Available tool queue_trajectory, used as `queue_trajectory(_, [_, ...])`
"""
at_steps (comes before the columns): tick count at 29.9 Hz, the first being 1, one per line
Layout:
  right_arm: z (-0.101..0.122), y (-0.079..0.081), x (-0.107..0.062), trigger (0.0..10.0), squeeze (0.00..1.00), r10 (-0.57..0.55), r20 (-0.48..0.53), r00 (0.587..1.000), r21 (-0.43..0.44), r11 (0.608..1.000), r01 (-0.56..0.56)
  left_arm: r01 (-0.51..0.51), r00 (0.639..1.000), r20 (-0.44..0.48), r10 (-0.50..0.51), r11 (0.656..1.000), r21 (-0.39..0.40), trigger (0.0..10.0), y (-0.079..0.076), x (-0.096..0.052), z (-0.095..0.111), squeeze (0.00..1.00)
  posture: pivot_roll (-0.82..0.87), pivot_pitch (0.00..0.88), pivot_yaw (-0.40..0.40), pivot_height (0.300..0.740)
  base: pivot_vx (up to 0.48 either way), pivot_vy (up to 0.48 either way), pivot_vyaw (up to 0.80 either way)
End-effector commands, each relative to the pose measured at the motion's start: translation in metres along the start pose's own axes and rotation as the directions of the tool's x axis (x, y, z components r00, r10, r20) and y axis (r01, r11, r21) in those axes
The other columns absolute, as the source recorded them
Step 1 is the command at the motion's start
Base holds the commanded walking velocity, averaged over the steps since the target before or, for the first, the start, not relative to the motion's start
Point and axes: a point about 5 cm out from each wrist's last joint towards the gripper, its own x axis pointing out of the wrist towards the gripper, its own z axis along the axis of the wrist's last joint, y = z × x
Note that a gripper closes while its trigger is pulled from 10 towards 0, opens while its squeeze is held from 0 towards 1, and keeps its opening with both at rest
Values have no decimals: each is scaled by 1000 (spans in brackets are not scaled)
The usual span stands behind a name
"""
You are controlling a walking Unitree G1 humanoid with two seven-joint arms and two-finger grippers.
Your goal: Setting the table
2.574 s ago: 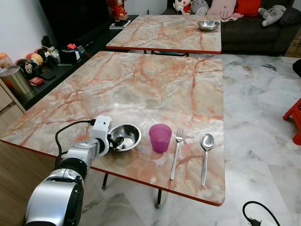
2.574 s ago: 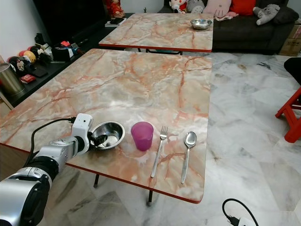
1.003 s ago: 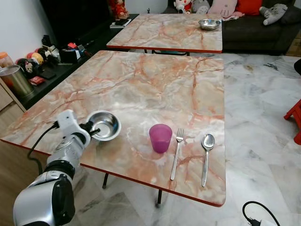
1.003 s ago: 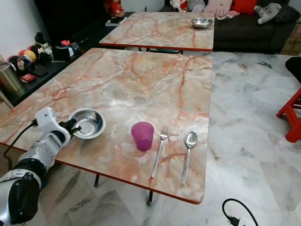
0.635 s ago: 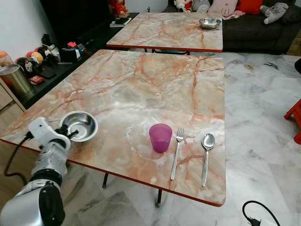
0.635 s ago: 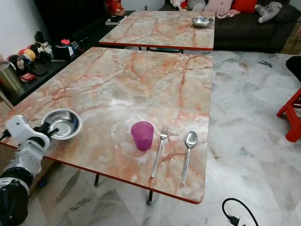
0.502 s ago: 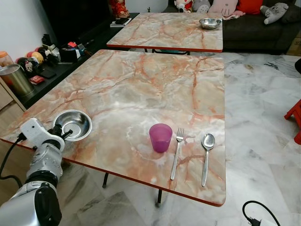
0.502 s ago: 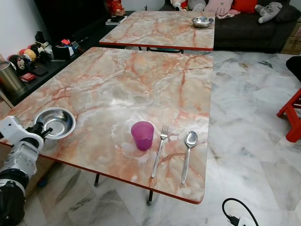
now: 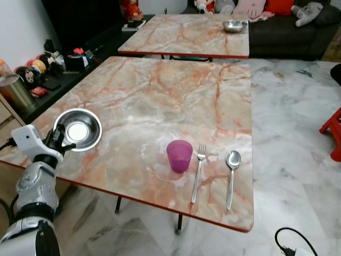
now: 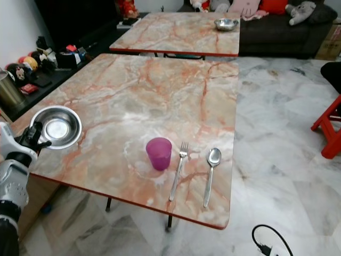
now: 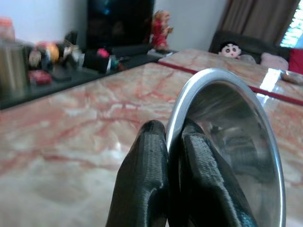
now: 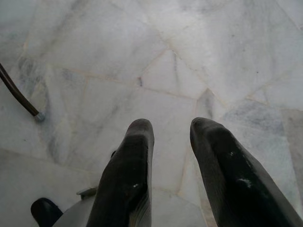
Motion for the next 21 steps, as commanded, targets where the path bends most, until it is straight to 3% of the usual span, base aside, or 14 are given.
queue_trajectory(1, [-2, -1, 0, 10000, 0, -4, 0, 1000, 3, 1000, 4, 50, 999, -3, -50, 996, 78, 10000, -1, -3, 5, 0, 12, 42, 78, 740, 0, 0, 0])
queue_trajectory(5, [-2, -1, -1, 10000, 0, -5, 3, 1000, 3, 1000, 5, 116, 993, 2, -117, 985, 126, 10000, -14, -20, 4, 0, 15, 39, 76, 740, 0, 0, 0])
queue_trajectory(6, [-2, -2, -1, 10000, 0, -5, 3, 1000, 1, 1000, 5, 142, 989, 16, -146, 980, 140, 10000, -24, -25, 6, 0, 20, 36, 74, 740, 0, 0, 0])
queue_trajectory(10, [-1, -2, 0, 10000, 0, -6, 2, 1000, -3, 1000, 6, 156, 986, 35, -163, 977, 146, 10000, -34, -33, 9, 0, 20, 32, 72, 740, 0, 0, 0])
queue_trajectory(19, [-2, -3, -1, 10000, 0, -7, 2, 1000, -7, 1000, 7, 88, 994, 52, -96, 986, 144, 10000, -31, -52, 14, 0, 14, 21, 74, 740, 0, 0, 0])
queue_trajectory(20, [-2, -4, -1, 10000, 0, -9, 2, 1000, -9, 1000, 9, 73, 997, 12, -77, 980, 187, 10000, -22, -73, 14, 0, 13, 11, 77, 740, 0, 0, 0])
queue_trajectory(21, [-2, -4, -1, 10000, 0, -9, 2, 1000, -9, 1000, 9, 69, 998, -3, -70, 977, 204, 10000, -20, -80, 15, 0, 15, 8, 77, 740, 0, 0, 0])
